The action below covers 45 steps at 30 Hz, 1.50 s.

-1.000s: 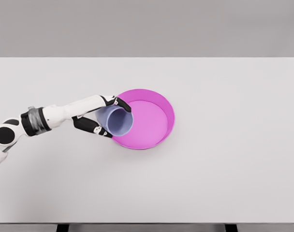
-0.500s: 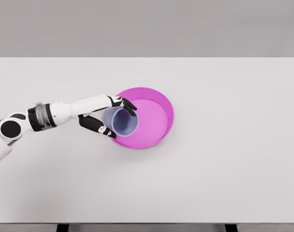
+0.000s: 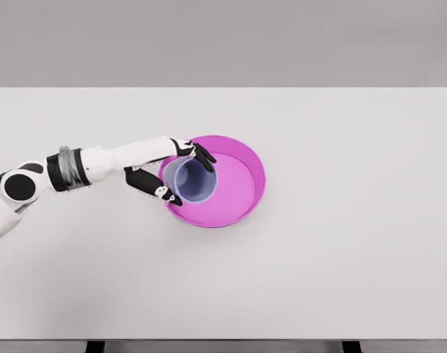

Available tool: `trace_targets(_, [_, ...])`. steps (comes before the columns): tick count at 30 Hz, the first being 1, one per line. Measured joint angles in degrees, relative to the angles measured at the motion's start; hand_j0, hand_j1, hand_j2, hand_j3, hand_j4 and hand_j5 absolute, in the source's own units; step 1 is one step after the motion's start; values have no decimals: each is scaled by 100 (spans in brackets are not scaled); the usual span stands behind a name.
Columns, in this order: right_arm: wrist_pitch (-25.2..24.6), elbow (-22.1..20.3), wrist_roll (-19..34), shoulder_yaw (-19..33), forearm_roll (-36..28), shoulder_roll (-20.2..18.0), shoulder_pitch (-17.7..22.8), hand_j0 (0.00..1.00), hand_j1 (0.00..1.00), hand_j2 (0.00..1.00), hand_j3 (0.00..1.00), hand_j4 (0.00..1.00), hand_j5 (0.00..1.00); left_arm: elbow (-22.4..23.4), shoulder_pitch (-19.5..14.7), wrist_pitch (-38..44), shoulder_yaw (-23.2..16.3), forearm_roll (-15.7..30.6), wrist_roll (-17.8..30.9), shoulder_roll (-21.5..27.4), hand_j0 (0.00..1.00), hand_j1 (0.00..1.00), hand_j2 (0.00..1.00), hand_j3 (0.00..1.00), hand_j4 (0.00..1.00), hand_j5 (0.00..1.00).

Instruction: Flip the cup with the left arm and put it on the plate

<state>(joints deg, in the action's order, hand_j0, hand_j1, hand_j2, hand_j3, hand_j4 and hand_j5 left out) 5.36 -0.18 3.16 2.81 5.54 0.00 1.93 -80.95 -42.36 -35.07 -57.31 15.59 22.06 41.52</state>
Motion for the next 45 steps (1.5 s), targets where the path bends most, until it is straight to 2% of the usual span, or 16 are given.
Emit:
trace_targets(11, [0,0,0,0,0,0,0,100,100,100,100,100,100,15,-97,-3,-337,4,-19,-65,66,66,66,66,66,66])
trace_targets(14, [0,0,0,0,0,0,0,100,100,100,100,100,100,21,-334,-1,-528,39,-26,-70,66,66,66,66,66,66])
trace_targets(19, [0,0,0,0,0,0,0,100,100,100,100,100,100,31,-448,-2,-828,100,-31,-105,66,66,66,66,66,66])
trace_targets(30, [0,0,0,0,0,0,0,100,100,100,100,100,100,69,-774,-2,-1178,137,-42,-255,66,66,66,66,66,66])
trace_targets(45, [0,0,0,0,0,0,0,100,100,100,100,100,100,293,-853,-3,-1323,145,-41,-508,66,66,66,66,66,66])
